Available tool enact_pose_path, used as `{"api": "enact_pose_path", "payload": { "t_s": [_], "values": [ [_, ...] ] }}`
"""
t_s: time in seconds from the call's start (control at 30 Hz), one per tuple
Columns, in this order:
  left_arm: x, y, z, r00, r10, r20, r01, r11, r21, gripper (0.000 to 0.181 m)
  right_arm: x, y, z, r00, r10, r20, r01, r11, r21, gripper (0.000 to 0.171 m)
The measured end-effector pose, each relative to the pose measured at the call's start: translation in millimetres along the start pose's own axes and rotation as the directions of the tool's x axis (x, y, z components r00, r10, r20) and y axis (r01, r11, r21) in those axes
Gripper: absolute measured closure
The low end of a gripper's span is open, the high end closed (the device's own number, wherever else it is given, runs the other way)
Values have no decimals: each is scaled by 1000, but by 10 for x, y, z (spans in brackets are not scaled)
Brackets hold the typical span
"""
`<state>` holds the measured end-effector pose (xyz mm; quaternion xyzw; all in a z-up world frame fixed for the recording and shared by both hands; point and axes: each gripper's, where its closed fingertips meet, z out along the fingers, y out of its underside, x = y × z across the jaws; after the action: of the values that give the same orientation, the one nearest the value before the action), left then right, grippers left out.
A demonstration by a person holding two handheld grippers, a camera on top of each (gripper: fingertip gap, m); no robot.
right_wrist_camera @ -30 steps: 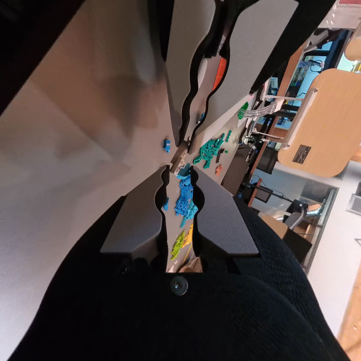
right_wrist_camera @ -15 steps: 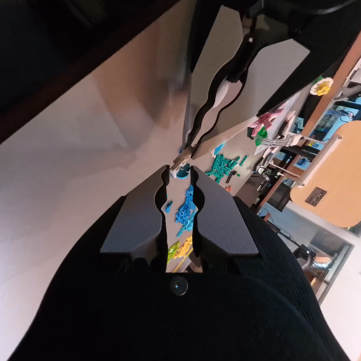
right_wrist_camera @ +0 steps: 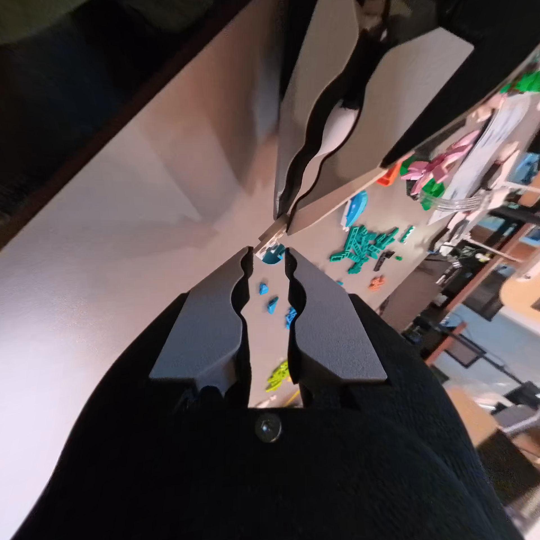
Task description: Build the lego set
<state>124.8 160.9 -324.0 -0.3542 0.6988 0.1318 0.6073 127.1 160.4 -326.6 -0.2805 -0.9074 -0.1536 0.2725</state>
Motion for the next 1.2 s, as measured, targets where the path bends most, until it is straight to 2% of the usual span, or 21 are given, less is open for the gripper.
{"api": "enact_pose_path", "payload": {
  "t_s": [0.03,0.23,0.5,0.7,1.07,1.2],
  "values": [
    [0,3,1,1000,-8,-3,8,1000,0,176,2,2,2,1000,19,8,-19,1000,3,151],
    [-17,3,1,999,-44,-3,44,999,10,176,17,7,-17,996,86,30,-87,995,45,150],
    [38,-3,9,1000,-16,-26,17,1000,10,176,-35,49,-49,998,-28,57,27,1000,14,156],
    [6,0,6,998,-60,-22,60,998,16,176,-52,46,-44,999,-4,47,3,1000,21,156],
    [-29,89,17,988,-153,-24,153,988,-27,176,23,90,20,976,215,-18,-215,977,3,156],
    [-12,103,25,982,-185,-42,184,982,-38,176,31,88,60,969,242,-39,-243,970,-13,156]
  ]
}}
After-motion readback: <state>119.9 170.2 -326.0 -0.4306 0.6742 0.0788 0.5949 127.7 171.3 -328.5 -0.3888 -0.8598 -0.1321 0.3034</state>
